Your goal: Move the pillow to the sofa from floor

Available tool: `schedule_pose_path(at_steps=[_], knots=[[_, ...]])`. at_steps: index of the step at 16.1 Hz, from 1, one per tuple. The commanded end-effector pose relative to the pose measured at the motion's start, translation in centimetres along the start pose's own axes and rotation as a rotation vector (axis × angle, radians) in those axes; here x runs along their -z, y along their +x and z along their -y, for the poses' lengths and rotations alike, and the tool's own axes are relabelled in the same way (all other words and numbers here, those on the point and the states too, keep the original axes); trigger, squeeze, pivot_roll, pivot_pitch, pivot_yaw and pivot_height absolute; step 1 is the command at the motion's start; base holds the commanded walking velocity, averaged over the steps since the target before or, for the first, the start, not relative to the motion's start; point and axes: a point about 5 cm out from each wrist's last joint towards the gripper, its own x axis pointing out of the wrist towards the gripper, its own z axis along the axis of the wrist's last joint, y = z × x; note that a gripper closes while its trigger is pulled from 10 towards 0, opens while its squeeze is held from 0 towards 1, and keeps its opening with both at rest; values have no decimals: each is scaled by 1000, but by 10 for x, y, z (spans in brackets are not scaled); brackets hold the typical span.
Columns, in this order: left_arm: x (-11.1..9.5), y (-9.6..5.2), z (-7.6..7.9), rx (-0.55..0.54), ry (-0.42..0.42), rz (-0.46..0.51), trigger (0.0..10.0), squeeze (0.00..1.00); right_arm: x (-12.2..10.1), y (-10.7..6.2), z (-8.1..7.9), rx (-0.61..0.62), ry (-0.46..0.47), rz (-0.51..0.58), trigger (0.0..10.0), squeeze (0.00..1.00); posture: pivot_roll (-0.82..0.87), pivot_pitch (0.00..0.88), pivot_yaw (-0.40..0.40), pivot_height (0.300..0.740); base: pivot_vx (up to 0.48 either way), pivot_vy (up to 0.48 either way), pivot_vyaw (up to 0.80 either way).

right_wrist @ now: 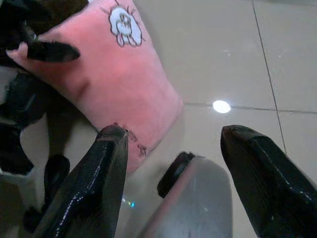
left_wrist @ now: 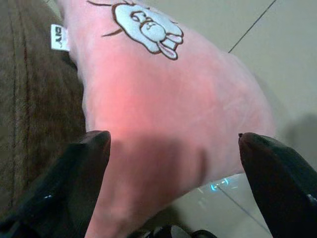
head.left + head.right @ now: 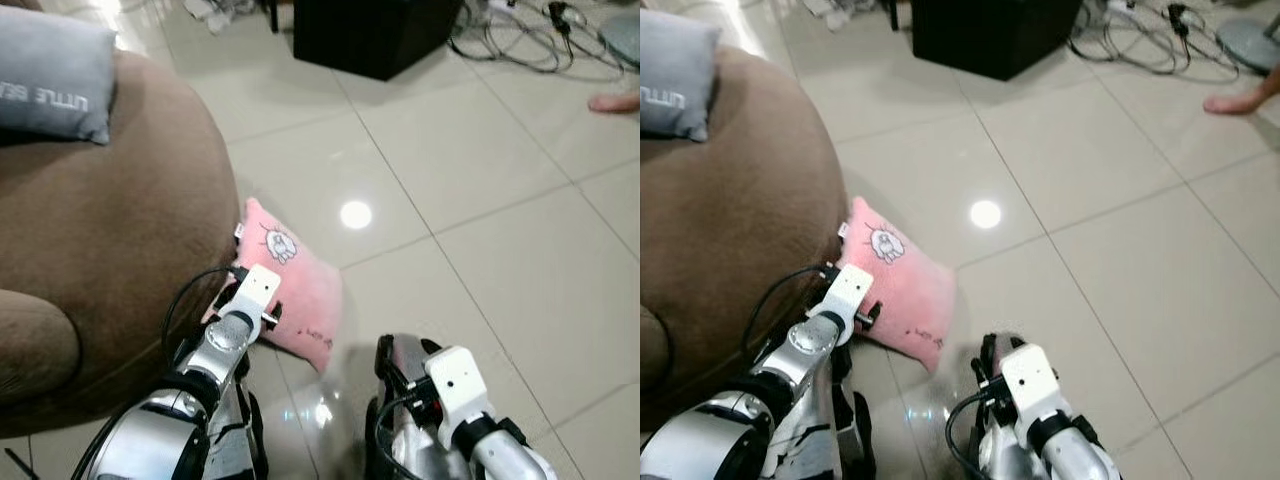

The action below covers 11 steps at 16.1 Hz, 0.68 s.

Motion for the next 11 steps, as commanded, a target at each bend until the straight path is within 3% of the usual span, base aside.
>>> schedule_pose_path(at_steps=[1,4,8,9,11], knots=[[4,-1,3,-3,12,-15,10000,1000,3,-5,-3,-11,2,-31,10000,0,-185,317,-56,565,0,0,0],[2,0,2,-9,-47,-15,10000,1000,3,-8,-4,2,45,-32,10000,0,-185,323,-60,540,0,0,0],[1,1,0,-33,-11,-19,10000,1000,2,-9,-4,6,44,-42,10000,0,-190,325,-58,510,0,0,0],[1,1,-1,-53,23,-20,10000,0,2,-11,-5,5,36,-40,10000,0,-195,327,-57,500,0,0,0],[1,1,-2,-67,37,-23,10000,0,2,-12,-5,2,31,-40,10000,0,-198,328,-56,500,0,0,0]])
